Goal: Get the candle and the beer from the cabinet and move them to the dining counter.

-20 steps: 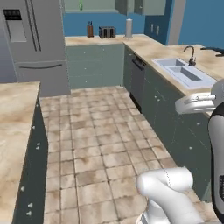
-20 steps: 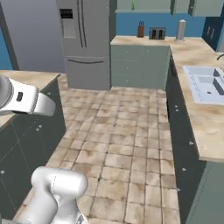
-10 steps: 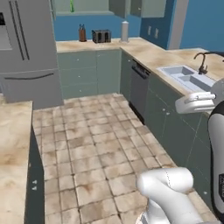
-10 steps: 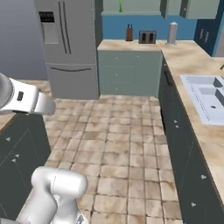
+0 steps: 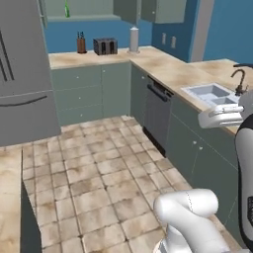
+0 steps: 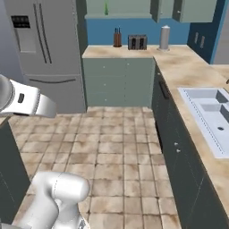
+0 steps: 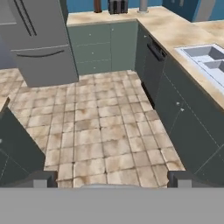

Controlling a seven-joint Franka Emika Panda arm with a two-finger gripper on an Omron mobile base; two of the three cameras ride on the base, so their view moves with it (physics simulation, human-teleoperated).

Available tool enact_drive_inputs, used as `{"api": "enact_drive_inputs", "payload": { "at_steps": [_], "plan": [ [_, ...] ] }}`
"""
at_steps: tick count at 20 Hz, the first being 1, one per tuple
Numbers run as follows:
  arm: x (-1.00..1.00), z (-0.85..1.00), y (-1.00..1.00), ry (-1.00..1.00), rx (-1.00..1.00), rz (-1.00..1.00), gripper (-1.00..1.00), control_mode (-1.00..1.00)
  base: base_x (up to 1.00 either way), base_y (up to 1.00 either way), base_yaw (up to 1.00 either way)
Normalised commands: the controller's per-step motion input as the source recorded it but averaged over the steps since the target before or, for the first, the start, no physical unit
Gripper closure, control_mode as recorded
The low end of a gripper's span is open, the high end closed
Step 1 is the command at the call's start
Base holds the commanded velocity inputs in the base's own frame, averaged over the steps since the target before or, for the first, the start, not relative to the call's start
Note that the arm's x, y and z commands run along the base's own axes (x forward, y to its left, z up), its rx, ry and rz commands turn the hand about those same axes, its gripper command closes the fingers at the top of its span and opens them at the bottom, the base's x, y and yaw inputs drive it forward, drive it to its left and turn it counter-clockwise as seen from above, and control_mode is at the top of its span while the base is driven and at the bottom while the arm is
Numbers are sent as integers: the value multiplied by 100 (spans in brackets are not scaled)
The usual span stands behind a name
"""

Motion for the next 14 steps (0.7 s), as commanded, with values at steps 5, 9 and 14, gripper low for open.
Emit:
{"api": "enact_drive_inputs", "payload": {
  "at_steps": [5, 9, 14],
  "plan": [
    [0, 0, 0, 0, 0, 0, -100, 100, 100, 0, -6],
    [0, 0, 0, 0, 0, 0, -100, 100, 100, 1, -3],
    [0, 0, 0, 0, 0, 0, -100, 100, 100, 0, -2]
  ]
}}
